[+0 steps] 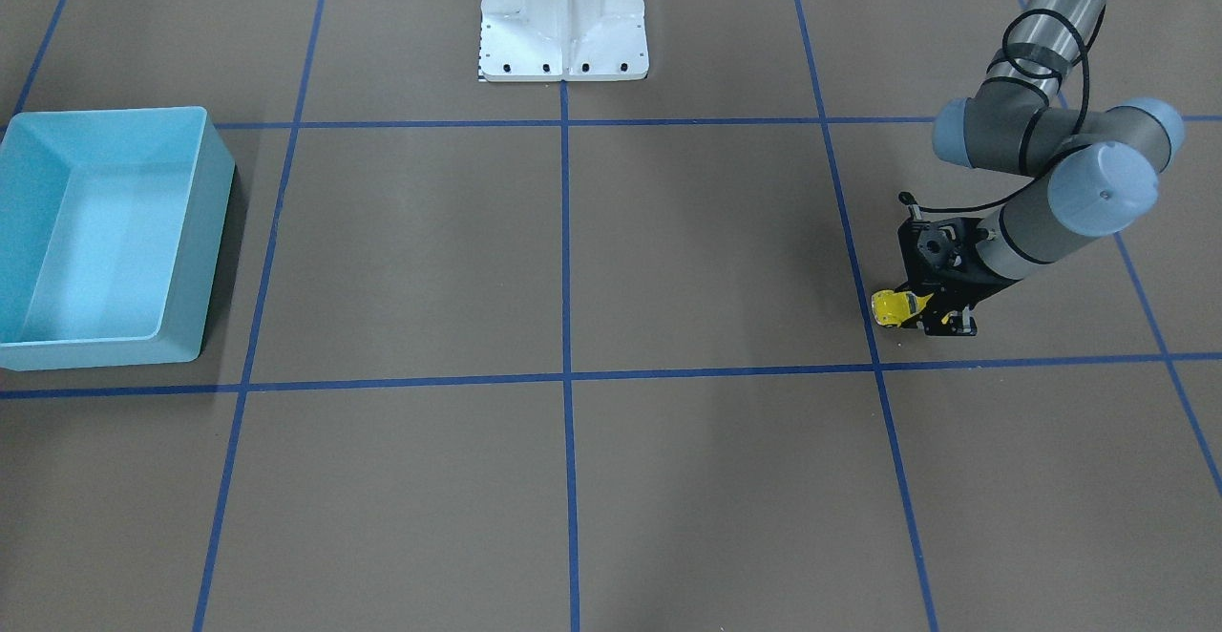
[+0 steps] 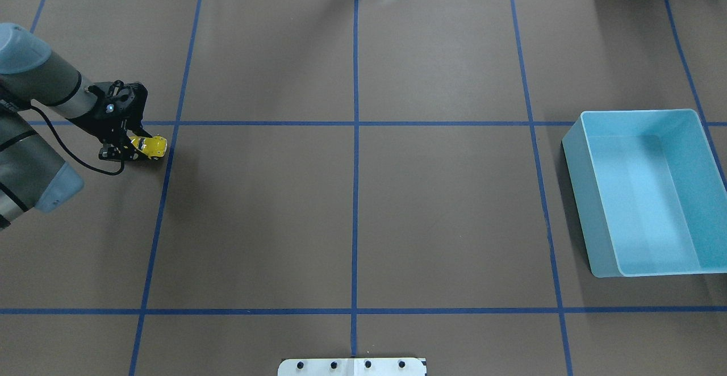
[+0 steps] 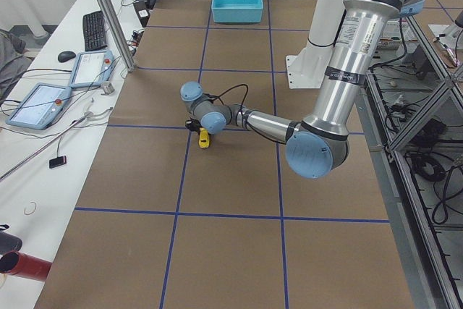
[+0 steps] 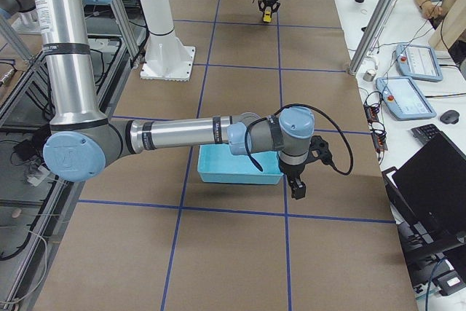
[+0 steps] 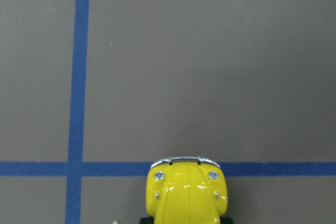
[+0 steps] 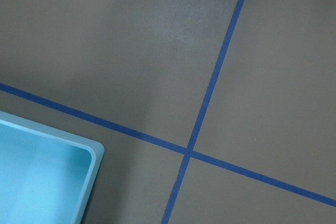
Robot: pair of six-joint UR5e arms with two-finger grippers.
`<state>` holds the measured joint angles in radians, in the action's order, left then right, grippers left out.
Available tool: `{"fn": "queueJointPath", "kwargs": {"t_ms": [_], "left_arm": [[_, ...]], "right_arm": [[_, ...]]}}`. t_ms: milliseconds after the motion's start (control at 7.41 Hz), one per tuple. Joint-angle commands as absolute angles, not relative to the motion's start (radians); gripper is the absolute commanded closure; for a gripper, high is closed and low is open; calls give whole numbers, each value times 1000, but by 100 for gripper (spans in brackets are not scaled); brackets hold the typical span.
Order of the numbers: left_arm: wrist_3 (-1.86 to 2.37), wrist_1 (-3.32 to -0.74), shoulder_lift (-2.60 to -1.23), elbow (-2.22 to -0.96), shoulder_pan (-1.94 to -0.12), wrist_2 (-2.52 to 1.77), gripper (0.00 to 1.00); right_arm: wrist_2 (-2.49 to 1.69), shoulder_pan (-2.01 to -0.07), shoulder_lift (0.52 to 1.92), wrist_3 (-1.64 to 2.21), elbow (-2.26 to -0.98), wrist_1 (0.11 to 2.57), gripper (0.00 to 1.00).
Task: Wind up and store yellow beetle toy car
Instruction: 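Drag the held car backward along the table toward the left arm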
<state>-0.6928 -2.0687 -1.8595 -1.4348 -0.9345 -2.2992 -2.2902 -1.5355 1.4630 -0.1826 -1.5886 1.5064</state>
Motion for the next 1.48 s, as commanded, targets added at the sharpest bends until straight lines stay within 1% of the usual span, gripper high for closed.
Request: {"fn": "queueJointPath", "kwargs": {"t_ms": [0,270,540,1214,1349], "left_arm": [[-698,-2132,-1833,-1408,-939,-2307,100],[-698,-2213,-1832,-1336,-969,-2356,100],[-751,-2220,-1827,-1312,-998,-2376,100],[-784,-2267,-1770,-1311,-1032,-2411,100],[-779,-2325,-1746,-1305,-1035,-2413,1]], "right_arm": [[-2290,-1536,1463,-183,-1589,1505,0],[-2290,-1536,1463,-183,-1588,1506,0],[-2290,-1536,1463,-183,-1589,1506,0],[-2290,-1536,1463,-183,-1589,1506,0],[-2290,-1536,1462,-183,-1591,1506,0]]}}
